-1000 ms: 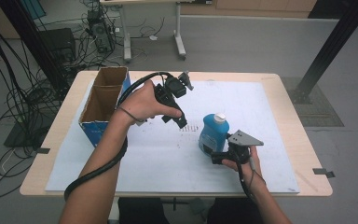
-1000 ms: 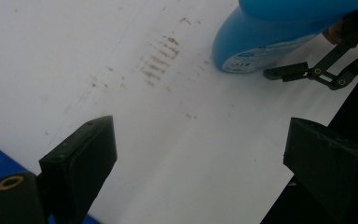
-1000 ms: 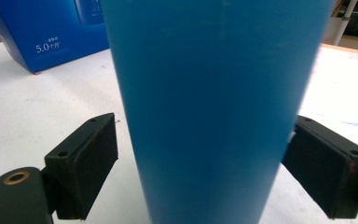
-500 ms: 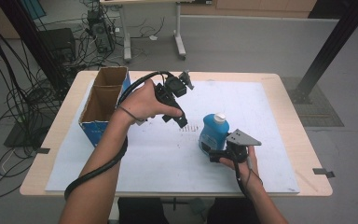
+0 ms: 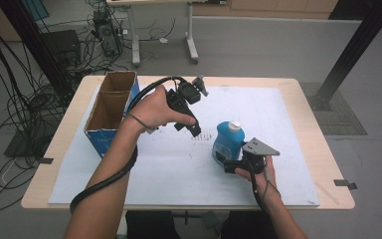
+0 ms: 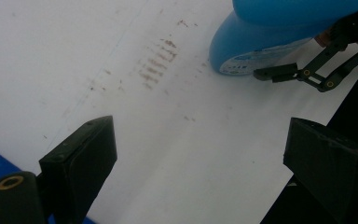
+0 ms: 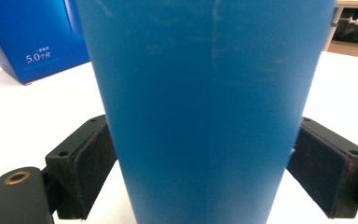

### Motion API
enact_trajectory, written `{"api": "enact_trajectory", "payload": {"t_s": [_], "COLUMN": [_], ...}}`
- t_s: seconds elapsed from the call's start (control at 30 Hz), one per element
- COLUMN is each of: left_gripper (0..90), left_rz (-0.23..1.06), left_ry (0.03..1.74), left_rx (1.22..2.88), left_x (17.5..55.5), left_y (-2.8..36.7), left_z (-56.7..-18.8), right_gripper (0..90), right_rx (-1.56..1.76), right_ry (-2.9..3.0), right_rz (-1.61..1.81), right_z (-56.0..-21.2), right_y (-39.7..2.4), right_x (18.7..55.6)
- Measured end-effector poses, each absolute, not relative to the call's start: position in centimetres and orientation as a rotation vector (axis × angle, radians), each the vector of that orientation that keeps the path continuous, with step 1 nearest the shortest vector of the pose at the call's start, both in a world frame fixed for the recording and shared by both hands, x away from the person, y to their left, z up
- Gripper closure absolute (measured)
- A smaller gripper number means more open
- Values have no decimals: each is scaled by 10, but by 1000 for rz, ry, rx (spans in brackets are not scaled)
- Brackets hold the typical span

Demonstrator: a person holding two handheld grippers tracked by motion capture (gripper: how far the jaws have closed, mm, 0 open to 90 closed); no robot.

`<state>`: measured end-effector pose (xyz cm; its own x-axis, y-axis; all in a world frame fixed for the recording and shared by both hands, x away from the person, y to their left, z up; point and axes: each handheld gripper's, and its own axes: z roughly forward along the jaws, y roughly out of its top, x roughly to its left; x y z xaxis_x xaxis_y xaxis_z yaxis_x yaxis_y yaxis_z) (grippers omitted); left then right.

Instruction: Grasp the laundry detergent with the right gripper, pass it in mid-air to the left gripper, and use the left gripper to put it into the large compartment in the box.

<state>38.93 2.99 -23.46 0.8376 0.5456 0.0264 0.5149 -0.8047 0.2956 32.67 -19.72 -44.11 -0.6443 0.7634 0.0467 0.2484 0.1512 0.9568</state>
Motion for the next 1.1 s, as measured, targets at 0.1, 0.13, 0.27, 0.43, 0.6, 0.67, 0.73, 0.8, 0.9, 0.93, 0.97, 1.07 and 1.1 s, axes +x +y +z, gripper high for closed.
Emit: {"api": "enact_trajectory", "payload": {"t_s": [0.1,0.13,0.27,0.43,0.6,0.67,0.73,0.8,0.9,0.93,0.97,1.07,1.1], "left_gripper": [98,98,98,98,98,98,98,98,98,98,98,98,98], "left_rz": [159,161,166,168,164,167,167,169,169,169,170,171,172], "left_ry": [805,805,810,809,809,810,808,805,801,801,801,800,800], "left_rx": [2741,2740,2742,2741,2741,2741,2744,2742,2744,2744,2744,2744,2744], "left_x": [389,389,389,389,389,389,389,389,389,389,389,388,388], "left_y": [29,29,29,30,29,29,28,28,27,27,27,26,26], "left_z": [-235,-235,-236,-235,-235,-235,-235,-235,-234,-234,-235,-235,-235], "right_gripper": [128,128,128,128,129,129,130,130,130,130,130,130,130], "right_rx": [964,967,966,966,966,968,966,964,965,963,963,964,961], "right_ry": [1979,1978,1976,1974,1973,1973,1973,1973,1968,1966,1966,1967,1970], "right_rz": [1508,1508,1511,1509,1511,1511,1511,1512,1515,1516,1516,1517,1516], "right_z": [-441,-441,-440,-440,-441,-441,-441,-440,-439,-439,-439,-439,-439], "right_y": [-198,-198,-198,-198,-197,-197,-197,-197,-198,-198,-198,-198,-198], "right_x": [326,326,326,326,326,326,326,326,326,326,326,325,325]}}
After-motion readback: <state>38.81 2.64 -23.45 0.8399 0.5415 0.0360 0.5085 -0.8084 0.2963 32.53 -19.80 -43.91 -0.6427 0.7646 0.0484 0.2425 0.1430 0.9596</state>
